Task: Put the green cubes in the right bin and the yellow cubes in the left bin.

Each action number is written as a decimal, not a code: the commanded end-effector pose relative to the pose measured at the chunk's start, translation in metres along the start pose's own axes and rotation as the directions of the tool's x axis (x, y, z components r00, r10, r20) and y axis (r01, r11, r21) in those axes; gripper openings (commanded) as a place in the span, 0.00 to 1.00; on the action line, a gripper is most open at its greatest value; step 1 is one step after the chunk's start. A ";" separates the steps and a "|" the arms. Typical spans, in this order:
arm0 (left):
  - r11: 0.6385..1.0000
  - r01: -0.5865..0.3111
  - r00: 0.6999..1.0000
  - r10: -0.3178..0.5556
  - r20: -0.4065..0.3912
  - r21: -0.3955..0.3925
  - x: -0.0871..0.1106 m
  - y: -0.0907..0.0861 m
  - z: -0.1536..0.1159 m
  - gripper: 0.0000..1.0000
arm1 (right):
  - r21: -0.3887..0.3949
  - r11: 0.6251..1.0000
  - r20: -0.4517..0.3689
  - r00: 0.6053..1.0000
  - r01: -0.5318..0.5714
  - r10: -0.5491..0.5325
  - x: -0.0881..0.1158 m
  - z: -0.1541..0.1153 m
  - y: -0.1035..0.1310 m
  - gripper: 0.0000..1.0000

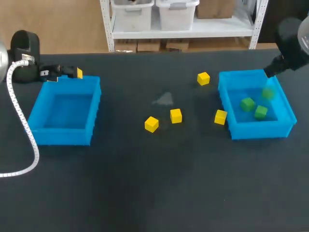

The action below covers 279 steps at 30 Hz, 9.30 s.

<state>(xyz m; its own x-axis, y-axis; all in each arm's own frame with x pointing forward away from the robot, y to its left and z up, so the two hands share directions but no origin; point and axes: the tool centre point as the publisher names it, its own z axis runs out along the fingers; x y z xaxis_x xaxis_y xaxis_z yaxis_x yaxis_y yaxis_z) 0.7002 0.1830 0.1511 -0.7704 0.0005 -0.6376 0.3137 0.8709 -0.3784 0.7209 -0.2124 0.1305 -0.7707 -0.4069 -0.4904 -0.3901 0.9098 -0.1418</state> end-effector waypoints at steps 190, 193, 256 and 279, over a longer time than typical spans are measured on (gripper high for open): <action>0.905 -0.099 0.901 -0.094 -0.423 -0.413 0.039 0.018 0.054 0.00 | 0.016 0.999 0.127 0.991 0.050 -0.051 -0.002 0.005 -0.015 1.00; 0.894 -0.059 0.899 -0.145 -0.413 -0.444 0.048 0.034 0.048 0.00 | 0.016 0.999 0.127 0.991 0.050 -0.051 -0.002 0.005 -0.015 1.00; 0.615 -0.691 0.269 0.707 -0.653 0.380 0.067 -0.192 0.248 1.00 | 0.016 0.999 0.127 0.991 0.050 -0.051 -0.002 0.005 -0.015 1.00; 0.587 -0.689 0.206 0.721 -0.662 0.425 0.095 -0.187 0.220 1.00 | 0.016 0.999 0.127 0.991 0.050 -0.051 -0.002 0.005 -0.015 1.00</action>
<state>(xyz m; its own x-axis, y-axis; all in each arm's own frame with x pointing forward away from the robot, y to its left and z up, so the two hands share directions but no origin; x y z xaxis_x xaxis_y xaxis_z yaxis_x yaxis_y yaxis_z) 0.6984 -0.0961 0.0128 -0.2981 0.9528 0.0578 0.9499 0.3021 -0.0798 0.7331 -0.2251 0.1308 -0.6842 -0.4422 -0.5799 -0.4256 0.8878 -0.1748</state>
